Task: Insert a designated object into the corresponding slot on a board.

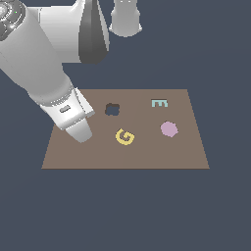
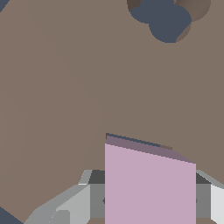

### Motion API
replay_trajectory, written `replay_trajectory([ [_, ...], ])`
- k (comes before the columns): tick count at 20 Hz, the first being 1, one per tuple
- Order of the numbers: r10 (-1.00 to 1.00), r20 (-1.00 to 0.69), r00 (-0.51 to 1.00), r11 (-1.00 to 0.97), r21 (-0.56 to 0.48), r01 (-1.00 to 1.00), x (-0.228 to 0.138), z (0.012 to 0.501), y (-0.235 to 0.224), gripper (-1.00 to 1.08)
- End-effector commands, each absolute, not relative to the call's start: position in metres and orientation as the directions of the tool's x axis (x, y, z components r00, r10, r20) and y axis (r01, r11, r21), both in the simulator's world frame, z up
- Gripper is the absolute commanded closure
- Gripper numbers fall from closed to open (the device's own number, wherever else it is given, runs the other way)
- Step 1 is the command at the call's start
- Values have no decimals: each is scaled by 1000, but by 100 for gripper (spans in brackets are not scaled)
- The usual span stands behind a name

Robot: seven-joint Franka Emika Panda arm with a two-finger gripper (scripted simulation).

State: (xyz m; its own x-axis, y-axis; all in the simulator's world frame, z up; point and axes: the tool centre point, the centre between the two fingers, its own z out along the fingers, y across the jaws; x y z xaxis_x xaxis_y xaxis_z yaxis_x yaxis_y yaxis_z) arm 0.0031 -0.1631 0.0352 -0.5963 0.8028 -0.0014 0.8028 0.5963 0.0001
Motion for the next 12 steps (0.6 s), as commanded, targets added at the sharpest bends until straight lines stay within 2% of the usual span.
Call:
replay_trajectory([
  [1,801,-1,-598,598,0,801,3,31,-163,108],
  [2,801,-1,-598,598,0,801,3,30,-163,108],
  [3,801,-1,-598,598,0,801,3,30,-163,-92],
  [12,801,-1,-598,598,0,801,3,30,-163,-92],
])
